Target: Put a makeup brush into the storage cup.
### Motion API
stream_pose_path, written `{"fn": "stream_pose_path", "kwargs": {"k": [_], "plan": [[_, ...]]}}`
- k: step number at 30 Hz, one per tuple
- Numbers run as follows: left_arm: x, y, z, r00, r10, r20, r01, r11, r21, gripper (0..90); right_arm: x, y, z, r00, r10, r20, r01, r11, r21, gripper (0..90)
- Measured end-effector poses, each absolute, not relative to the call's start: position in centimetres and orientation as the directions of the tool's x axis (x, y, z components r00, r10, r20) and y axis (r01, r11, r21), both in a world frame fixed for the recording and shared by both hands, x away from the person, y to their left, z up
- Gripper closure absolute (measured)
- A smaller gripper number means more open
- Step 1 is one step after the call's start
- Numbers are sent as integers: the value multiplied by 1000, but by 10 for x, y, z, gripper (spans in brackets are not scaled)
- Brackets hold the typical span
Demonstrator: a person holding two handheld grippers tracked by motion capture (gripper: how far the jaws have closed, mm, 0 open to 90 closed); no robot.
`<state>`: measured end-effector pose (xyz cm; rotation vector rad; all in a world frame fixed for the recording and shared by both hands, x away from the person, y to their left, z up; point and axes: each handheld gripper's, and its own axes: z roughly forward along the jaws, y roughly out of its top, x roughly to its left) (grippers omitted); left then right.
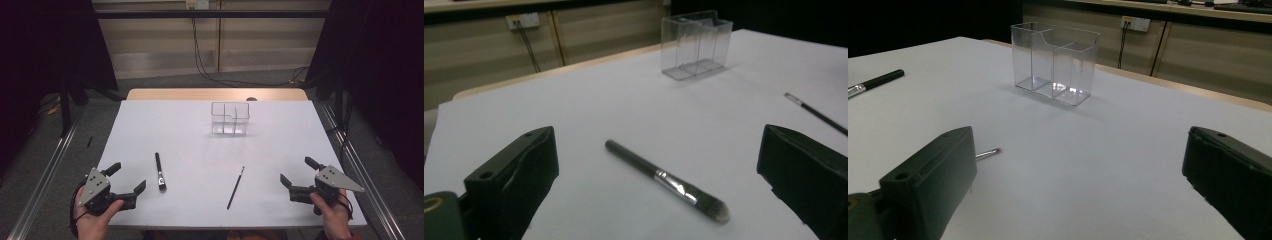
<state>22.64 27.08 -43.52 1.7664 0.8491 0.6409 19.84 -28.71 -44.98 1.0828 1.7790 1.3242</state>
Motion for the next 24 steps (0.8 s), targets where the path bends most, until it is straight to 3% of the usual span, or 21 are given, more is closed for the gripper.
{"fn": "stream_pose_path", "kwargs": {"k": [24], "plan": [[230, 259, -435, 652, 758, 12, 261, -239, 935, 43, 200, -283, -451, -466, 885, -9, 236, 134, 963, 7]]}}
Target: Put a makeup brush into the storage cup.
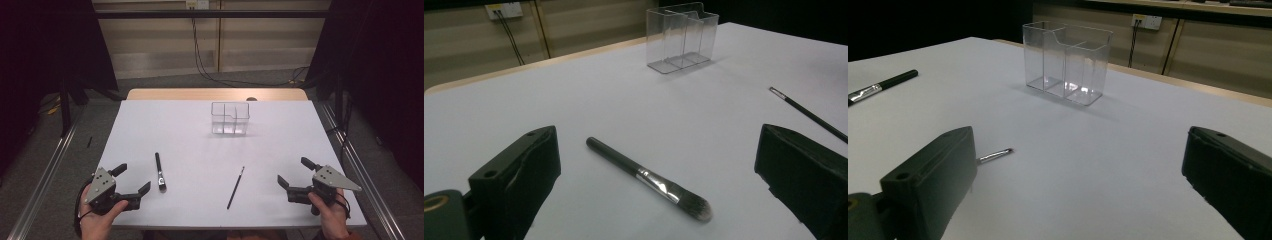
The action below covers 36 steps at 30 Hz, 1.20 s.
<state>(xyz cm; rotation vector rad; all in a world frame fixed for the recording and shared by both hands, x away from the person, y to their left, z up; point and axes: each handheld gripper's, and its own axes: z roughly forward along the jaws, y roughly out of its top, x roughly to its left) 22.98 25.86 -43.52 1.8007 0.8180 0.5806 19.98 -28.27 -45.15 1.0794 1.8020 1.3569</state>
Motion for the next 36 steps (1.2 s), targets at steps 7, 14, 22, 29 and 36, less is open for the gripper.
{"fn": "stream_pose_path", "kwargs": {"k": [7, 14, 22, 29, 36], "plan": [[240, 255, -434, 660, 752, -2, 275, -239, 931, 42, 201, -283, -452, -466, 885, -4, 241, 131, 962, 6], [248, 251, -430, 655, 755, 0, 269, -233, 934, 39, 201, -282, -452, -469, 883, -7, 240, 135, 961, 6], [256, 245, -427, 663, 749, 1, 272, -243, 931, 37, 200, -281, -452, -482, 876, -4, 235, 134, 963, 6], [267, 239, -428, 664, 748, 15, 258, -248, 934, 36, 201, -281, -453, -493, 870, 2, 236, 132, 963, 4], [277, 235, -422, 656, 754, 32, 242, -250, 937, 36, 201, -280, -452, -492, 871, 2, 241, 134, 961, 3]]}}
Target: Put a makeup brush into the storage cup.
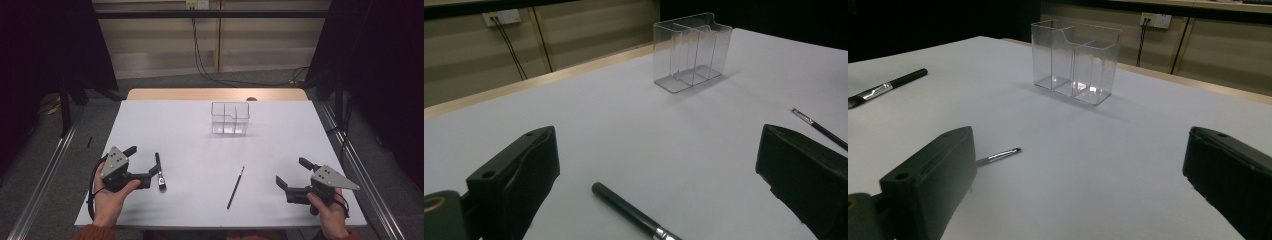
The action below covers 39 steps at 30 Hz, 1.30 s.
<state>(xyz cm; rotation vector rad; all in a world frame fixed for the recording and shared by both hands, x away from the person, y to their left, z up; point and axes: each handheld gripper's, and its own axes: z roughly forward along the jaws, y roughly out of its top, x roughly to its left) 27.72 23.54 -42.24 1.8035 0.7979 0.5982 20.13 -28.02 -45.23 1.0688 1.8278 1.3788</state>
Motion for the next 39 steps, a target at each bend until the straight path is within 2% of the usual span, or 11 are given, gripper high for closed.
{"fn": "stream_pose_path", "kwargs": {"k": [5, 8, 11, 15, 16, 30, 33, 39], "plan": [[282, 234, -421, 654, 756, 30, 241, -246, 939, 31, 201, -280, -451, -486, 874, 3, 238, 129, 963, 0], [285, 233, -419, 643, 765, -35, 282, -195, 939, 25, 201, -280, -451, -483, 876, 6, 242, 127, 962, 0], [288, 231, -418, 645, 764, -30, 289, -207, 935, 26, 202, -280, -451, -484, 875, 0, 239, 132, 962, 0], [295, 226, -421, 647, 760, -60, 347, -223, 911, 31, 202, -279, -451, -486, 874, 3, 240, 131, 962, 0], [298, 224, -421, 655, 752, -69, 378, -248, 892, 58, 202, -279, -451, -487, 874, 4, 240, 129, 962, 0], [313, 217, -417, 636, 765, -101, 524, -333, 784, 111, 202, -279, -452, -497, 868, 6, 243, 132, 961, 0], [318, 214, -415, 635, 767, -96, 575, -387, 721, 132, 202, -278, -452, -496, 868, 5, 246, 135, 960, 0], [324, 208, -415, 605, 788, -113, 647, -404, 647, 147, 203, -278, -452, -505, 863, 6, 247, 138, 959, 0]]}}
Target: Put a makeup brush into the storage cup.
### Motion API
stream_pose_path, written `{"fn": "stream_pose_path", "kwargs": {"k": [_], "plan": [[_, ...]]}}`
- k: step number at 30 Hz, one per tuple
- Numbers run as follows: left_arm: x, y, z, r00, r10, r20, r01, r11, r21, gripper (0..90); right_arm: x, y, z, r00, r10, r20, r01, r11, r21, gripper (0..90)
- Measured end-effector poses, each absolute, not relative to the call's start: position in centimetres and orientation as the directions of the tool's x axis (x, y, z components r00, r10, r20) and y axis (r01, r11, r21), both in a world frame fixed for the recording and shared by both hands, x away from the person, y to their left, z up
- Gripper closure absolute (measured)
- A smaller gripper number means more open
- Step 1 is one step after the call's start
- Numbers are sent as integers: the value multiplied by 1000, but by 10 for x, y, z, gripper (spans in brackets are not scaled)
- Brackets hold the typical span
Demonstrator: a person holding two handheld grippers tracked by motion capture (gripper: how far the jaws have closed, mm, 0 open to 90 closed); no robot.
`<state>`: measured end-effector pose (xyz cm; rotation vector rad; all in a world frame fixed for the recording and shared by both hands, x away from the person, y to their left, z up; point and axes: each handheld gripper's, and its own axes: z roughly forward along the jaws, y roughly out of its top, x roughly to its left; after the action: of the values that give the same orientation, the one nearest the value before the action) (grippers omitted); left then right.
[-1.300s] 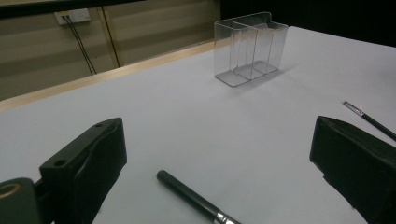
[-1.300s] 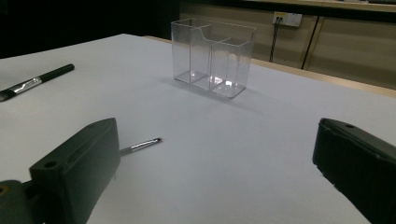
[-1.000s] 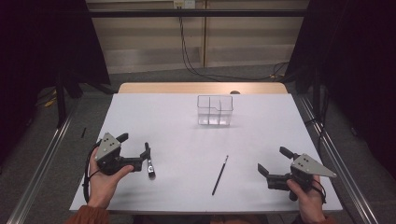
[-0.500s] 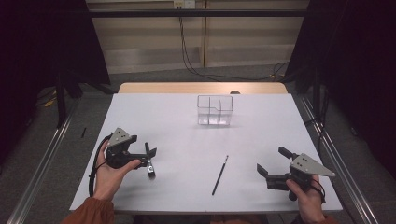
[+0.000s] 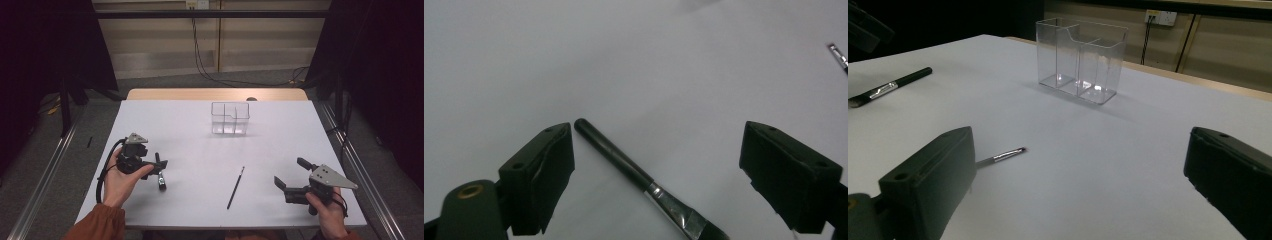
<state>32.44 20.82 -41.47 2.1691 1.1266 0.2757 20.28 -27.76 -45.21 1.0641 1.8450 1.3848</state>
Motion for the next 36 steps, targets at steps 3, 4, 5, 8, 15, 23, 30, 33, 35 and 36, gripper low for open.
{"fn": "stream_pose_path", "kwargs": {"k": [3, 4, 5, 8, 15, 23, 30, 33, 35, 36], "plan": [[329, 205, -417, 598, 792, -124, 679, -419, 602, 146, 203, -278, -452, -503, 864, 8, 249, 136, 959, 0], [330, 204, -418, 599, 790, -130, 693, -430, 578, 144, 203, -278, -452, -503, 864, 7, 249, 137, 959, 0], [332, 203, -418, 599, 791, -129, 702, -441, 559, 144, 203, -278, -452, -503, 864, 7, 250, 138, 958, 0], [336, 201, -419, 585, 802, -118, 726, -453, 518, 144, 203, -277, -452, -505, 863, 8, 251, 138, 958, 0], [343, 195, -419, 572, 816, -85, 761, -489, 426, 152, 203, -277, -453, -507, 862, 7, 252, 141, 958, 0], [346, 189, -423, 541, 836, -93, 802, -480, 355, 99, 203, -277, -453, -510, 860, 8, 254, 141, 957, 0], [350, 185, -429, 537, 837, -104, 817, -485, 312, 97, 204, -276, -453, -501, 865, 3, 256, 145, 956, 0], [351, 183, -431, 523, 846, -99, 829, -479, 288, 132, 204, -277, -453, -500, 866, 5, 256, 143, 956, 0], [353, 182, -432, 524, 846, -98, 831, -482, 278, 172, 204, -276, -453, -502, 865, 5, 256, 144, 956, 0], [353, 181, -433, 513, 852, -100, 838, -473, 270, 178, 204, -276, -453, -504, 864, 5, 258, 144, 955, 0]]}}
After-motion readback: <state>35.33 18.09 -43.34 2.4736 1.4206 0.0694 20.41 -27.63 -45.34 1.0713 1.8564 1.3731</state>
